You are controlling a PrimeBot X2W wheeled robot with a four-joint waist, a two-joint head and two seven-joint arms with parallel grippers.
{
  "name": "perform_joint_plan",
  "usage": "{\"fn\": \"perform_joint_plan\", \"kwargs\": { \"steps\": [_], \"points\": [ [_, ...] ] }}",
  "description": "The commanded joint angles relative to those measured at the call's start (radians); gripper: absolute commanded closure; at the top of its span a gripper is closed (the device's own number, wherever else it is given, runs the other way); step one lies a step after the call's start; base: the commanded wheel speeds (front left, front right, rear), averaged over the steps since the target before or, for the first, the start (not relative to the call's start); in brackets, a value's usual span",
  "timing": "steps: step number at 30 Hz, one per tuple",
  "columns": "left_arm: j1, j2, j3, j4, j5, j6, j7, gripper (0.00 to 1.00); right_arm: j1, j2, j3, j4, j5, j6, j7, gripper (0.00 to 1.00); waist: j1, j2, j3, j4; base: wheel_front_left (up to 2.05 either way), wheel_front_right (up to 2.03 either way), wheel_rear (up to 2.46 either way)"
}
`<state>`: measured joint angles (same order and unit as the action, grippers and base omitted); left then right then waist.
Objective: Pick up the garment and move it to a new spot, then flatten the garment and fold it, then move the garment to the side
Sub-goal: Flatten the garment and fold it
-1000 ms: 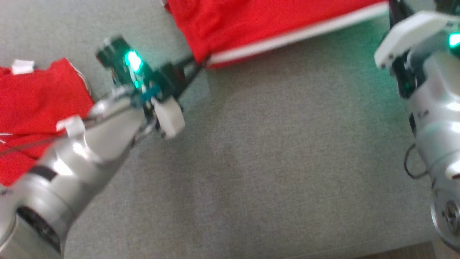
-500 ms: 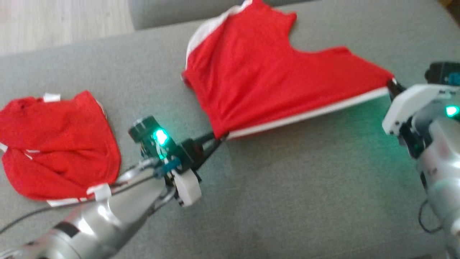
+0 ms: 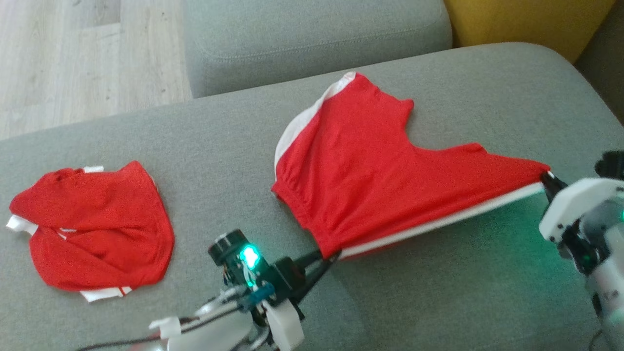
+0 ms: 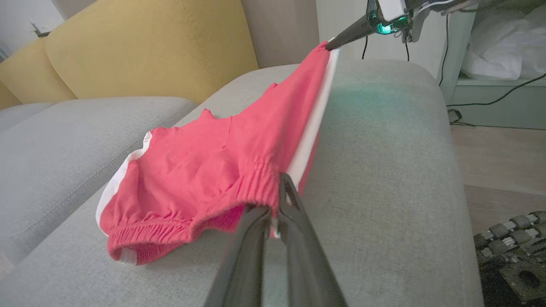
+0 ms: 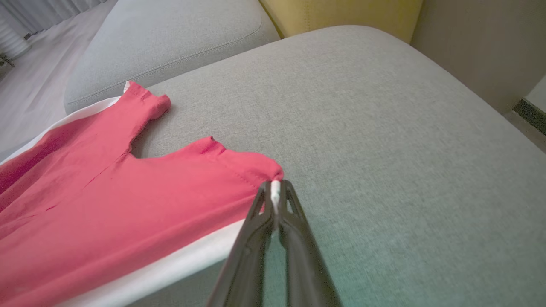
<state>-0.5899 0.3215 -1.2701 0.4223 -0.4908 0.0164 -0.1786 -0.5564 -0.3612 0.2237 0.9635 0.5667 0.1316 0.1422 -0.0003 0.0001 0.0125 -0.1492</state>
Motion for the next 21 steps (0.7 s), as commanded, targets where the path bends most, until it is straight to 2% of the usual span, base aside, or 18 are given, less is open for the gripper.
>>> {"fn": "perform_joint_plan", "kwargs": {
  "steps": [1, 9, 15, 21],
  "points": [
    [-0.023, 0.035, 0.030, -0.031, -0.007, 0.017, 0.007, 1.00, 0.002, -0.038, -0.006, -0.044, 0.014, -0.001, 0.000, 1.00, 0.0003, -0.0001, -0.006, 0.000, 0.00, 0.00, 0.00],
    [0.002, 0.051, 0.034, -0.123, -0.015, 0.055, 0.053, 1.00, 0.097, -0.060, -0.115, -0.189, 0.014, -0.001, 0.020, 1.00, 0.0003, -0.0001, 0.017, 0.015, 0.00, 0.00, 0.00],
    [-0.042, 0.063, 0.081, -0.133, -0.036, 0.082, 0.067, 1.00, 0.087, -0.013, -0.194, -0.293, -0.053, -0.001, 0.036, 1.00, 0.0003, -0.0001, 0.070, 0.035, 0.00, 0.00, 0.00],
    [-0.105, 0.065, 0.129, -0.130, -0.055, 0.098, 0.084, 1.00, 0.007, 0.049, -0.259, -0.363, -0.151, -0.001, 0.050, 1.00, 0.0003, -0.0001, 0.142, 0.068, 0.00, 0.00, 0.00]
  ]
}}
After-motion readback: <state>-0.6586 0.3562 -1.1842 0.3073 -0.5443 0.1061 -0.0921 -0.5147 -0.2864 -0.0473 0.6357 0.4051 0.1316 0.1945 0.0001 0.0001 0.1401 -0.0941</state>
